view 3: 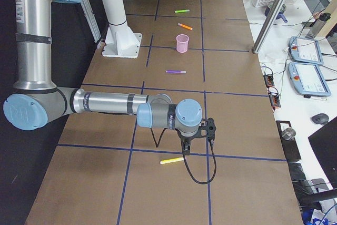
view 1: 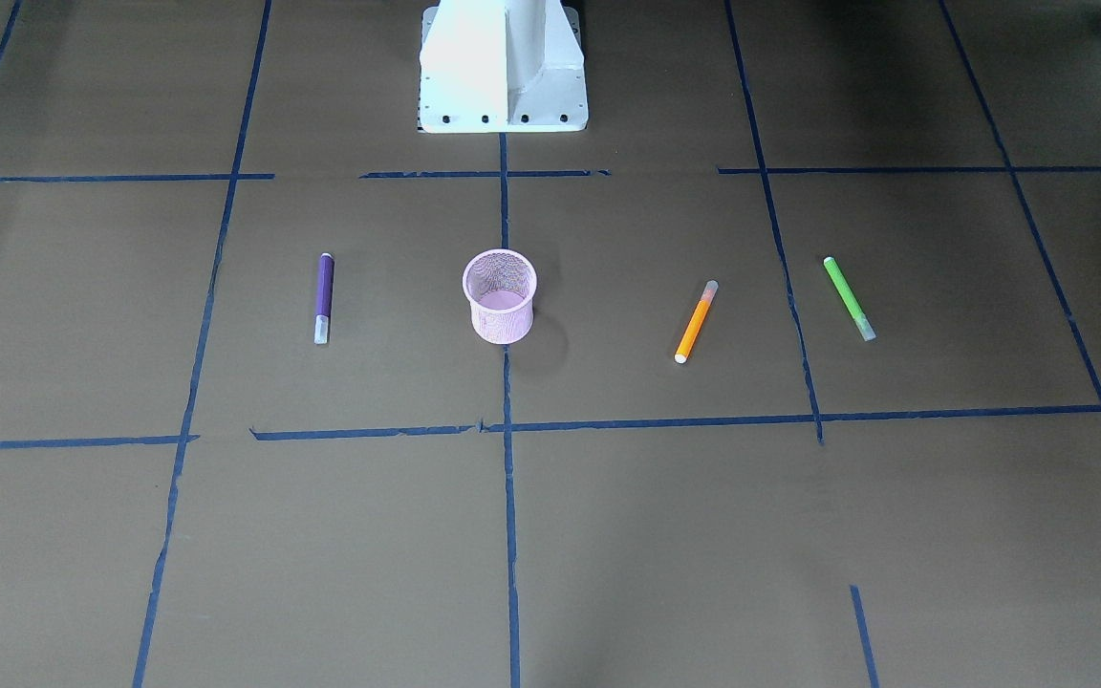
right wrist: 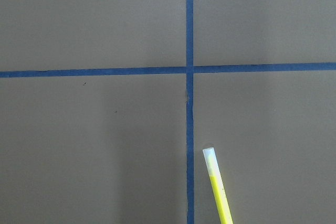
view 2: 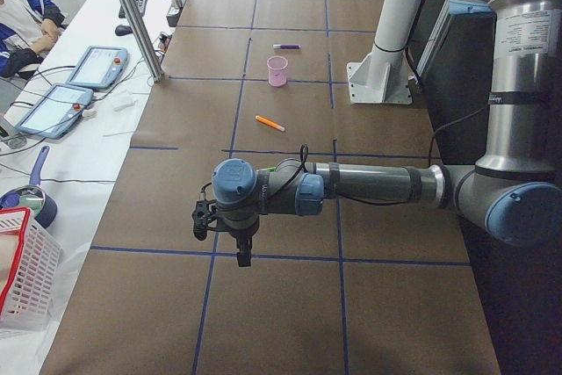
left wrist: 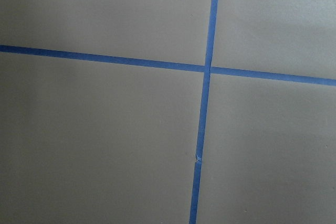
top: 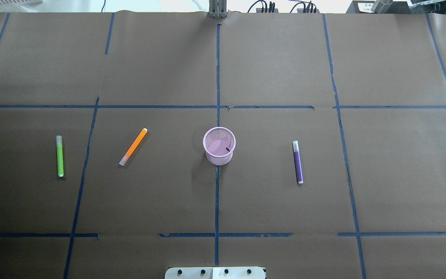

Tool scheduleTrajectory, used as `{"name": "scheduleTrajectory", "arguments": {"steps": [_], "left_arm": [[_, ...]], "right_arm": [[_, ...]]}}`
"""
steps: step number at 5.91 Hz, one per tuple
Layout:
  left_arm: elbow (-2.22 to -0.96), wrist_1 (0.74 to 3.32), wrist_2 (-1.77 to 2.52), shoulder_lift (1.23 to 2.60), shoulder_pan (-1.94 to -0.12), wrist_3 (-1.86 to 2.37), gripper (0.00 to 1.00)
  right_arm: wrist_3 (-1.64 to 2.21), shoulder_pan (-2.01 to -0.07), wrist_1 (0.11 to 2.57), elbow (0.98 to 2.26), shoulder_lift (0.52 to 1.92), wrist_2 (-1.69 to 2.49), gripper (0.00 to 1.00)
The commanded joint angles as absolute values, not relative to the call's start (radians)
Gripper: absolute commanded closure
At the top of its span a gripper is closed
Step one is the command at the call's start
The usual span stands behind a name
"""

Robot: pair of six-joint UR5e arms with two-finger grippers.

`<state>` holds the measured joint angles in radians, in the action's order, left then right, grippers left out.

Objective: Collect pens into pen holder

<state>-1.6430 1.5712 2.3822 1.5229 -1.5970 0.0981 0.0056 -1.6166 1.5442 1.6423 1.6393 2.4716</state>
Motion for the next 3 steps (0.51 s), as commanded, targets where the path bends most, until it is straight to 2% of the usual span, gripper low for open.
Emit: {"name": "scheduleTrajectory", "arguments": {"steps": [1, 3], "left_arm": [[-1.629, 1.580, 2.382, 1.519, -1.597, 0.097, 0.00], [-1.628, 1.580, 2.382, 1.520, -1.594, 0.097, 0.00]], "right_arm": [[0.005, -1.615, 1.545, 1.637, 1.634, 2.459, 0.00], [0.005, -1.615, 1.545, 1.638, 1.638, 2.461, 0.00]]}}
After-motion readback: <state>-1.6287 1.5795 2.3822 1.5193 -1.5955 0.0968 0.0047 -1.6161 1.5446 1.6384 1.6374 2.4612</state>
